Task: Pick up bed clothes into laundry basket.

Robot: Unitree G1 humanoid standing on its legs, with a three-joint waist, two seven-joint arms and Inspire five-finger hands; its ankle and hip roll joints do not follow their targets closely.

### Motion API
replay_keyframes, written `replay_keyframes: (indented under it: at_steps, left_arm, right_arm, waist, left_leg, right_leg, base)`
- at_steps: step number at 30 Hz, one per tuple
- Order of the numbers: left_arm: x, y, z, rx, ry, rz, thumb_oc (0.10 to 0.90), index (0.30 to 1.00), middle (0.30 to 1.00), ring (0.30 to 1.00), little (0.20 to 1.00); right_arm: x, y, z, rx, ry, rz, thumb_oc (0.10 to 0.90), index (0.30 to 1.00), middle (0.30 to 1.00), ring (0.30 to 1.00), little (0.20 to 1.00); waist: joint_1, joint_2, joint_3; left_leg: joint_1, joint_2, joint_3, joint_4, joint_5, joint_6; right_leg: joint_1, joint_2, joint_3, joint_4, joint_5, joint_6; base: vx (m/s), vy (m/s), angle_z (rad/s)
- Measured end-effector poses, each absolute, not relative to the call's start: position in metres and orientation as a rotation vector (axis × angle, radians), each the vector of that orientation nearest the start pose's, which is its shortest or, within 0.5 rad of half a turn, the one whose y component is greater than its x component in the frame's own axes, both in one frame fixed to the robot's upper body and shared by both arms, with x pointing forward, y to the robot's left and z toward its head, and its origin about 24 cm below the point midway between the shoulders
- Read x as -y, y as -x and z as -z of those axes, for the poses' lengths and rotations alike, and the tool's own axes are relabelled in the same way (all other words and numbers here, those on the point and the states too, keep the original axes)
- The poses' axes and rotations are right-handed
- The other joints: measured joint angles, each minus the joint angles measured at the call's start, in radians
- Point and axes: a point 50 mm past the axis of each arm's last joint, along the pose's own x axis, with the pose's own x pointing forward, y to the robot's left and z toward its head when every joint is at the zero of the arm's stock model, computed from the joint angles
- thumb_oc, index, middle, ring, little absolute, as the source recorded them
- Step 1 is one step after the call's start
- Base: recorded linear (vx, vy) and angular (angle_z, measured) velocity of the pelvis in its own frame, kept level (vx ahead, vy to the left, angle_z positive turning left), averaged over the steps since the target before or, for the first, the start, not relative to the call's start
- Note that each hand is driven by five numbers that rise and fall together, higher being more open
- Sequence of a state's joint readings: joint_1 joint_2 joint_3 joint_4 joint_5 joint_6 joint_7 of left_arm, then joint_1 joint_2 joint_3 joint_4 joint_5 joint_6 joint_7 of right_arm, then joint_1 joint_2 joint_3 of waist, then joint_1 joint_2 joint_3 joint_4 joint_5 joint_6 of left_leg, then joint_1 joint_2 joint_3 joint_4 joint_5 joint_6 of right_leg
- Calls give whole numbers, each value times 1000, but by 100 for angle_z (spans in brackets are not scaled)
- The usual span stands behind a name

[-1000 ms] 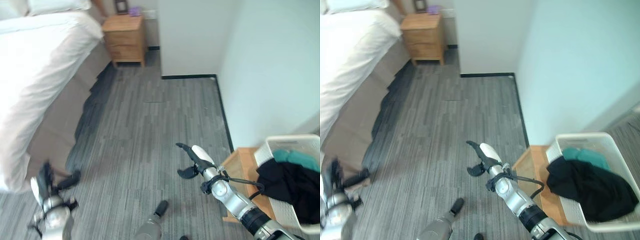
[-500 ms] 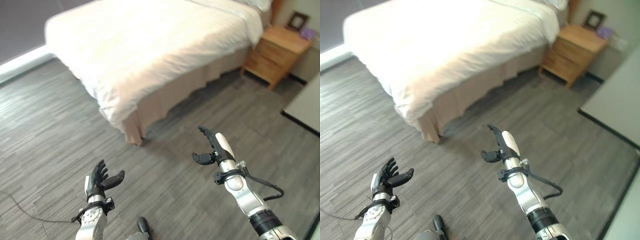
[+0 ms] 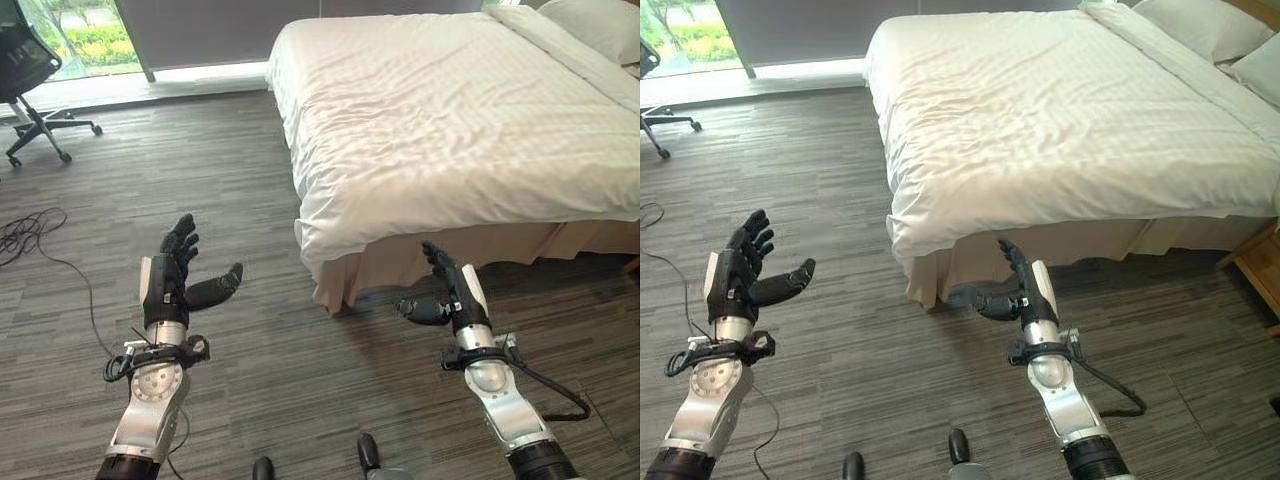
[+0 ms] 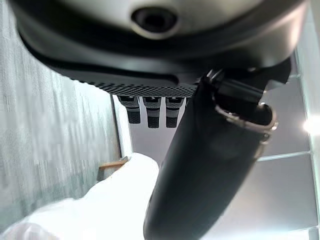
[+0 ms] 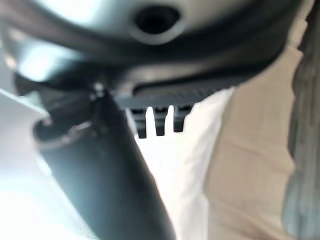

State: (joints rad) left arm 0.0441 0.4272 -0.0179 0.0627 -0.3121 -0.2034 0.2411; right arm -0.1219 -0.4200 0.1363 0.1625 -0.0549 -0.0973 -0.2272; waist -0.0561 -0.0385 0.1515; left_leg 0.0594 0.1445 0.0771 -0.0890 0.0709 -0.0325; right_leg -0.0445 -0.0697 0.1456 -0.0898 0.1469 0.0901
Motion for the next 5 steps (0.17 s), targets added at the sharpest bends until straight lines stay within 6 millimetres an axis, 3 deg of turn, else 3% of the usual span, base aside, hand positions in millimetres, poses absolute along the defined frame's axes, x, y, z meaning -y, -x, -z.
replay_keyframes:
  at_steps: [2, 5]
  left_arm:
    - [-239, -233, -45, 64, -83, -235, 800, 900, 900, 900, 900]
    - [-235, -232, -42, 54, -63, -224, 800, 900, 900, 900, 900]
  right_arm:
    - [213, -273, -60, 95, 475, 108, 800, 900, 900, 900, 900]
    - [219, -268, -55, 72, 477, 125, 800, 900, 900, 900, 900]
  waist:
    - [-23, 2, 1]
    - [-24, 3, 2]
  left_leg:
    - [13, 1, 5, 0, -7, -14]
    - [27, -5, 19, 0, -15, -49]
  right_leg:
    - [9, -1, 2, 0, -3, 2]
    - [22, -7, 1, -1, -8, 9]
  base:
    - [44, -18, -13]
    - [18, -11, -1]
